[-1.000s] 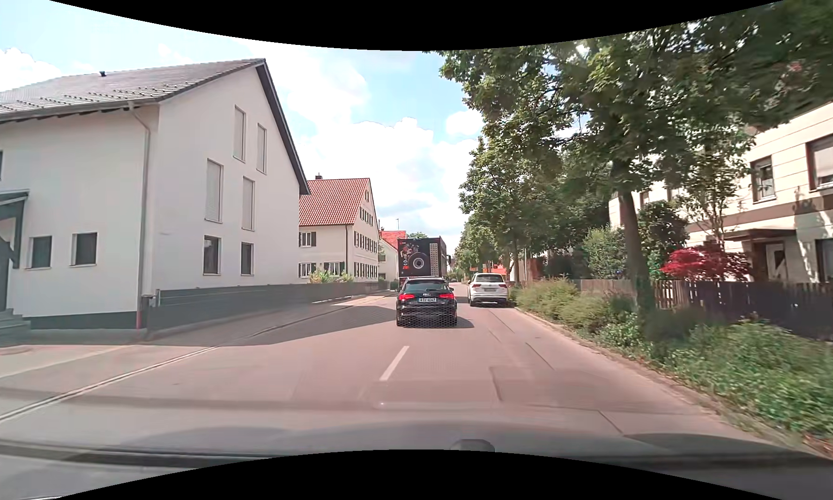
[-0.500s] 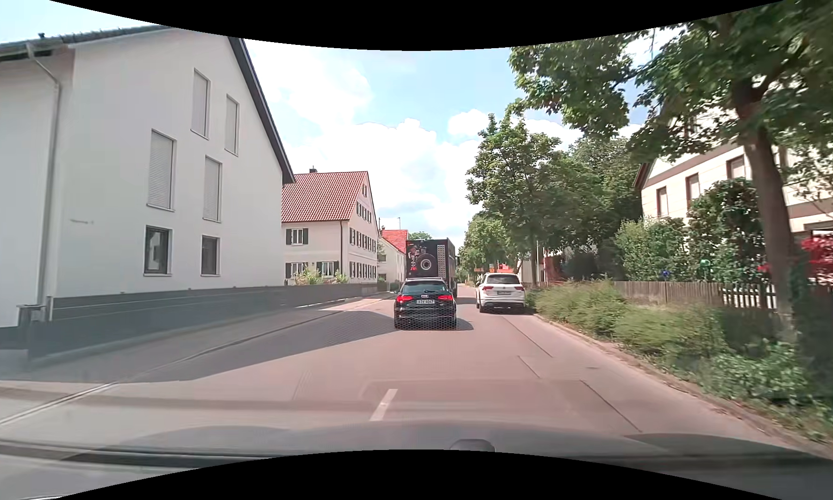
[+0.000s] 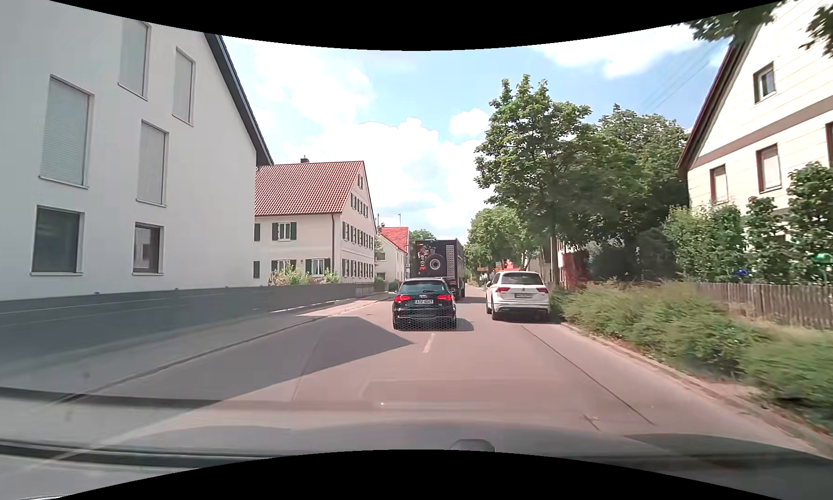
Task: Follow the waypoints while adhering to traffic rules and regulations
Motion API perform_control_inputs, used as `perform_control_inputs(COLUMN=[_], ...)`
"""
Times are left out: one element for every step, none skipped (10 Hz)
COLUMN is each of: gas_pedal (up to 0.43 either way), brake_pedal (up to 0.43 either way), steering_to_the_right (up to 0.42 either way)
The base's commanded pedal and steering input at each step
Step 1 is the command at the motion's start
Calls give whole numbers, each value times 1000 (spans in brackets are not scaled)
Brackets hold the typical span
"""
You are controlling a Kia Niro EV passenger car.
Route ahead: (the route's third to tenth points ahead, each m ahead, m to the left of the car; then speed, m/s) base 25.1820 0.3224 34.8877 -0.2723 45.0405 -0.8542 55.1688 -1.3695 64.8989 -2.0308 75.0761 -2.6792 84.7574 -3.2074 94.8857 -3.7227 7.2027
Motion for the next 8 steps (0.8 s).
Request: perform_control_inputs(gas_pedal=[209, 197, 177, 169, 169, 157, 150, 138], brake_pedal=[0, 0, 0, 0, 0, 0, 0, 0], steering_to_the_right=[-4, -2, 0, 2, 4, 6, 6, 6])
